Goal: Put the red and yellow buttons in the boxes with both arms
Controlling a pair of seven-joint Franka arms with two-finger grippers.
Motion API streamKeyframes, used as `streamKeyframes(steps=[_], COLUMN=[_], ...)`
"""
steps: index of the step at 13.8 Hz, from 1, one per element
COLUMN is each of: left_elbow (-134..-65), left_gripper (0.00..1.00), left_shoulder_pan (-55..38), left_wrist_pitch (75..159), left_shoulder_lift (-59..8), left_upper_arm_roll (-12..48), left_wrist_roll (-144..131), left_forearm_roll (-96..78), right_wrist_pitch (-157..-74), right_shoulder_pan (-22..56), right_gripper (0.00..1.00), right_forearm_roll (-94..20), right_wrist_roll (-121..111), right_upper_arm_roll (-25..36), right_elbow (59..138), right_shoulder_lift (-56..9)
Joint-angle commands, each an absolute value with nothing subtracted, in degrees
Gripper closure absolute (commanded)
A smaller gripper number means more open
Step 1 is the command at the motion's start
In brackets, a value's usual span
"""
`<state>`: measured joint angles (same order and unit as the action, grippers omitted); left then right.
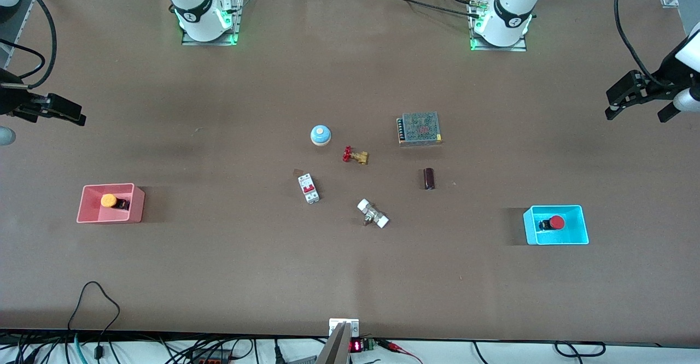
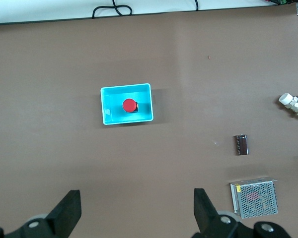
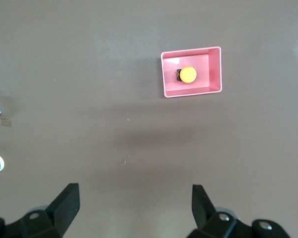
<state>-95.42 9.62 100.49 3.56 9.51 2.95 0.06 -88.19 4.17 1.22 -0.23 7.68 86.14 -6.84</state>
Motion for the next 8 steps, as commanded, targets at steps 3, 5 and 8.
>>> streamKeyframes(steps=[3,5,8], left_elbow=[-94.4,-94.4,-94.5], left_gripper=[0.0,0.0,0.0], left_shoulder_pan=[-1.9,-3.8,-3.4], left_wrist_pitch=[99.6,99.5,99.5], left_shoulder_lift=[3.8,3.9,3.9], left_upper_arm_roll=[-2.2,-3.7,-3.1], left_wrist_roll=[4.6,4.0,3.8], left_forearm_roll=[-1.1,-1.1,-1.0], right_wrist_pitch=[-87.6,-87.7,-87.6], right_shoulder_pan=[2.6,2.7,2.6], right_gripper=[0.0,0.0,0.0], right_forearm_roll=[1.8,1.5,1.5], right_wrist_roll=[-3.6,-3.0,-3.0], right_upper_arm_roll=[6.6,6.6,6.6], right_elbow=[89.3,90.1,90.3], right_shoulder_lift=[-3.2,-2.4,-2.0])
